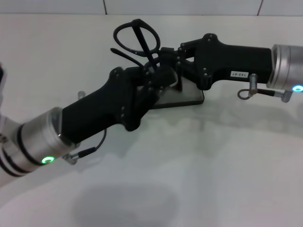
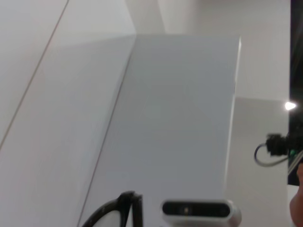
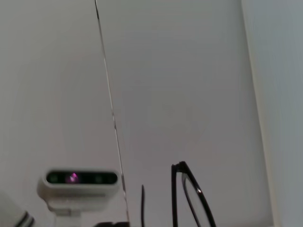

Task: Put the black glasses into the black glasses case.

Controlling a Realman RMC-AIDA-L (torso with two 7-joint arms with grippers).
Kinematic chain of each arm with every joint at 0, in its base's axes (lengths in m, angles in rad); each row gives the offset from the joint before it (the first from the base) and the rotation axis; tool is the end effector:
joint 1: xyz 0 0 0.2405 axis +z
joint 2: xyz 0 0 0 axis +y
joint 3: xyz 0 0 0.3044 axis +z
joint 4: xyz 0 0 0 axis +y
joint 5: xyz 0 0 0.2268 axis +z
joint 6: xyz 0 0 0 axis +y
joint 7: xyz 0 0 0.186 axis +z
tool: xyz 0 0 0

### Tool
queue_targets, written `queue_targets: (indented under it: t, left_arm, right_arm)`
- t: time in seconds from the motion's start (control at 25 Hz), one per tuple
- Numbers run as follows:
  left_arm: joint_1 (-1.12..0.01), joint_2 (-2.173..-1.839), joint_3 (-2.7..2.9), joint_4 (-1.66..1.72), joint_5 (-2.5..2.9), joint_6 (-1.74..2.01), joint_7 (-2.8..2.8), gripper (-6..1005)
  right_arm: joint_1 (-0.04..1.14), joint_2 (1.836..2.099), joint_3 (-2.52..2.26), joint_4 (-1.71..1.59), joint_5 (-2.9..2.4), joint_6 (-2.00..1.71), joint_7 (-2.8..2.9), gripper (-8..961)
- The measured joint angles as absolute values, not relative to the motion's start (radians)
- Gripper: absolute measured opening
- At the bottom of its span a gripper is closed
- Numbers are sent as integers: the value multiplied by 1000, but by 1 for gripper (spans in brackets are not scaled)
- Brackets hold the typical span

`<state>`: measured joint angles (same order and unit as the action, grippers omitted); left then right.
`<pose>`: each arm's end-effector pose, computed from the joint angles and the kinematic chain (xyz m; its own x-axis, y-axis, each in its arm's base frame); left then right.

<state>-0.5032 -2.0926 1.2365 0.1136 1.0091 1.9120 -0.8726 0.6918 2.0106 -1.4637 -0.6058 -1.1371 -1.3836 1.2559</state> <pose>-0.2279 0.3011 -0.0772 0.3105 0.1059 0.9447 0.3210 -0.9471 0.0007 0.1390 0.4118 -0.0907 0.7225 -0.0710 -0.6877 -0.1472 -0.9877 -0.0526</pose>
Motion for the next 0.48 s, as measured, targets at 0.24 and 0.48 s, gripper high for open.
queue_targets:
  t: [0.24,0.48]
  left_arm:
    - [-416,-2081,1232,185,1008,1926,-873,45]
    - [-294,-2066,1230,233,957,1943,-869,45]
  right_arm:
    - [663,1997,-1458,-930,-1500,-1271,1504,31]
    - [678,2024,-1584,-1151,-1912,-1129,1735,31]
